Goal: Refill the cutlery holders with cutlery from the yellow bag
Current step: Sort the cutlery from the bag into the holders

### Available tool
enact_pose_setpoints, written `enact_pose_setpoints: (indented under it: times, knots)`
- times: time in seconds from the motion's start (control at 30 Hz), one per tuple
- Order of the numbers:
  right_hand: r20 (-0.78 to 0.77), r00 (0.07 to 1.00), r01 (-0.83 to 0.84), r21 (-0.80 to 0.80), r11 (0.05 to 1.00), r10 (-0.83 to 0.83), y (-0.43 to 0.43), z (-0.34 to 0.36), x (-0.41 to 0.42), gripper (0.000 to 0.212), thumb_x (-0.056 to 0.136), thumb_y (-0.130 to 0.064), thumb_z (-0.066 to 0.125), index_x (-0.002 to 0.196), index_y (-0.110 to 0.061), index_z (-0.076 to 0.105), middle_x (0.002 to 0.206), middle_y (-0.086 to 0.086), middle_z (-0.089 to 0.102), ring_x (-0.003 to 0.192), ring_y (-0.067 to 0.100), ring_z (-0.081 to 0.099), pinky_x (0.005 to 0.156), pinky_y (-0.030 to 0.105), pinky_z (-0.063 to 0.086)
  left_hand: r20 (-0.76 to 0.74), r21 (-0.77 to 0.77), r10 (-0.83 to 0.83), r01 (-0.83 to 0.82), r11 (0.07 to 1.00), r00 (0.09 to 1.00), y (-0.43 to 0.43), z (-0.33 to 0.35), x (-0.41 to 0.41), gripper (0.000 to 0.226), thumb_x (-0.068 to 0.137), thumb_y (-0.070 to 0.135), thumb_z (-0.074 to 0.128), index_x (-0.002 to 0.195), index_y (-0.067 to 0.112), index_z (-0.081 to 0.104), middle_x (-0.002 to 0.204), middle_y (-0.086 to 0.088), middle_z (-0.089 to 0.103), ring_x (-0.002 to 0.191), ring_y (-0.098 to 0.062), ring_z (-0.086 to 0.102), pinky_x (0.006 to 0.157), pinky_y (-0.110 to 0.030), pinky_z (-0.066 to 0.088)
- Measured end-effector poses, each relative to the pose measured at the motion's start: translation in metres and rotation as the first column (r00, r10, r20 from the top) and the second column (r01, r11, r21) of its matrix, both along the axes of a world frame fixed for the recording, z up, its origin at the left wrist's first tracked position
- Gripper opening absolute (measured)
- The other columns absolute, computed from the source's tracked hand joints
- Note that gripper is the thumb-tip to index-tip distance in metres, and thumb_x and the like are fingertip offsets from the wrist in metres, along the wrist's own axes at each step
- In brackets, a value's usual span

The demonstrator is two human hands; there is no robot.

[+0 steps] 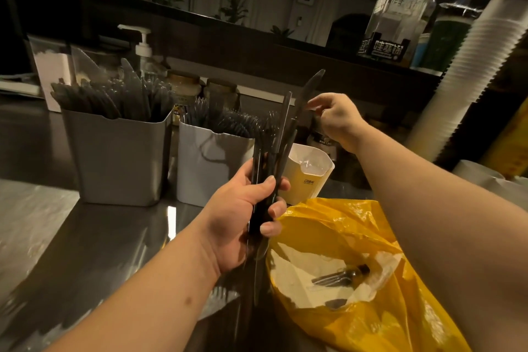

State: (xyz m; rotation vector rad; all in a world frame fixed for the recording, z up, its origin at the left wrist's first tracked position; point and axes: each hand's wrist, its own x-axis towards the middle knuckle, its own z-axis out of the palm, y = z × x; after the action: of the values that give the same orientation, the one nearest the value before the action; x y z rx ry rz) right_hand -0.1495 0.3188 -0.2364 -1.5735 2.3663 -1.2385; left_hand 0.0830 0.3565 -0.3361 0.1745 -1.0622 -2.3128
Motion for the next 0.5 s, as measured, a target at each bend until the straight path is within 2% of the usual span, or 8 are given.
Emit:
enact_pose_setpoints:
  times: [0.1,0.23,0.37,0.43,0.5]
  knots:
    - [0.202,0.979,0.066,-0.159,0.985,-0.033,0.001,-0.010,-0.003,0.046,0.099,0.011,0.036,0.105,-0.018,0.071,0.138,0.006,0.056,0.136,0.025,0.046,0.110,0.045,0.045,0.002,-0.004,0.007,-0.007,1.000,1.000,0.002,0.001,0.000,0.026,0.104,0.010,0.043,0.125,0.019,0.055,0.090,-0.008,0.060,0.056,-0.013,0.047,0.040,-0.021,0.039]
    - [0.233,0.966,0.158,-0.179,0.971,-0.114,0.009,-0.034,-0.015,0.041,0.094,0.013,0.049,0.110,-0.019,0.069,0.131,0.006,0.060,0.129,0.025,0.052,0.099,0.037,0.053,0.023,-0.029,0.023,-0.022,0.999,0.999,0.002,0.002,0.001,0.029,0.104,0.010,0.044,0.128,0.021,0.054,0.090,-0.008,0.060,0.057,-0.013,0.048,0.042,-0.021,0.040]
    - [0.057,0.989,0.135,-0.030,0.990,-0.133,0.023,-0.054,-0.030,0.030,0.093,0.005,0.062,0.108,-0.020,0.069,0.115,0.004,0.066,0.113,0.024,0.061,0.084,0.028,0.056,0.070,-0.088,0.067,-0.061,0.994,0.995,0.005,0.003,0.001,0.027,0.105,0.012,0.045,0.127,0.022,0.056,0.090,-0.006,0.062,0.060,-0.014,0.052,0.048,-0.025,0.045]
    - [-0.025,0.994,0.108,0.017,0.994,-0.108,0.029,-0.059,-0.029,0.029,0.096,0.002,0.060,0.115,-0.018,0.070,0.118,0.004,0.067,0.116,0.024,0.062,0.087,0.028,0.054,0.103,-0.115,0.096,-0.084,0.990,0.990,0.007,0.003,0.001,0.025,0.106,0.013,0.045,0.126,0.022,0.056,0.091,-0.006,0.062,0.061,-0.015,0.055,0.051,-0.028,0.049]
    - [-0.063,0.997,0.047,0.066,0.997,-0.043,0.036,-0.061,-0.020,0.032,0.101,-0.003,0.052,0.127,-0.016,0.067,0.131,0.005,0.065,0.125,0.024,0.058,0.097,0.031,0.050,0.120,-0.126,0.110,-0.095,0.988,0.987,0.010,0.005,0.001,0.025,0.106,0.013,0.046,0.127,0.021,0.055,0.094,-0.008,0.063,0.063,-0.016,0.058,0.054,-0.031,0.053]
